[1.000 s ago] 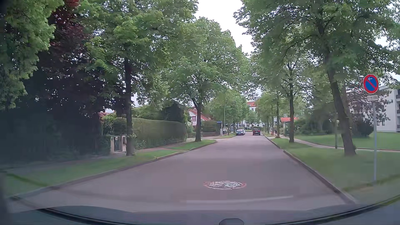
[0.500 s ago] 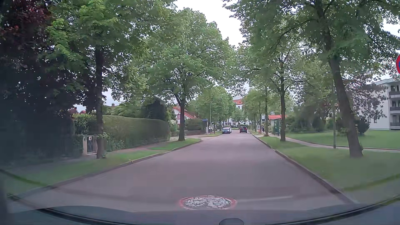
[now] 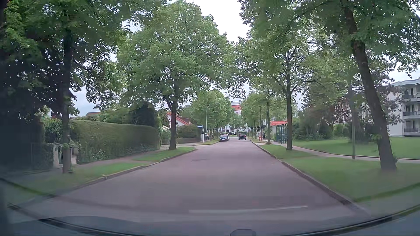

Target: Follow the waypoints while adhering to traffic rules and regulations

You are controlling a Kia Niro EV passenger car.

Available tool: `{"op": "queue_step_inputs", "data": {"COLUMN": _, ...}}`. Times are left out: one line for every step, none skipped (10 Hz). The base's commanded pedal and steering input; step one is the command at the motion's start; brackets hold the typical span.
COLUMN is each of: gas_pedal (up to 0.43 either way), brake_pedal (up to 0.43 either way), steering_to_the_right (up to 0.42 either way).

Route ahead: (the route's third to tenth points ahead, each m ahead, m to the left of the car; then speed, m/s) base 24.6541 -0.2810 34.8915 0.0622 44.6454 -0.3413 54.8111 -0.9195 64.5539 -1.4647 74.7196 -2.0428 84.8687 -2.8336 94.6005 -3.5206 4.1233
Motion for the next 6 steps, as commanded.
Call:
{"op": "queue_step_inputs", "data": {"gas_pedal": 0.157, "brake_pedal": 0.000, "steering_to_the_right": 0.090}}
{"op": "queue_step_inputs", "data": {"gas_pedal": 0.157, "brake_pedal": 0.000, "steering_to_the_right": 0.085}}
{"op": "queue_step_inputs", "data": {"gas_pedal": 0.157, "brake_pedal": 0.000, "steering_to_the_right": 0.077}}
{"op": "queue_step_inputs", "data": {"gas_pedal": 0.157, "brake_pedal": 0.000, "steering_to_the_right": 0.065}}
{"op": "queue_step_inputs", "data": {"gas_pedal": 0.157, "brake_pedal": 0.000, "steering_to_the_right": 0.055}}
{"op": "queue_step_inputs", "data": {"gas_pedal": 0.169, "brake_pedal": 0.000, "steering_to_the_right": 0.047}}
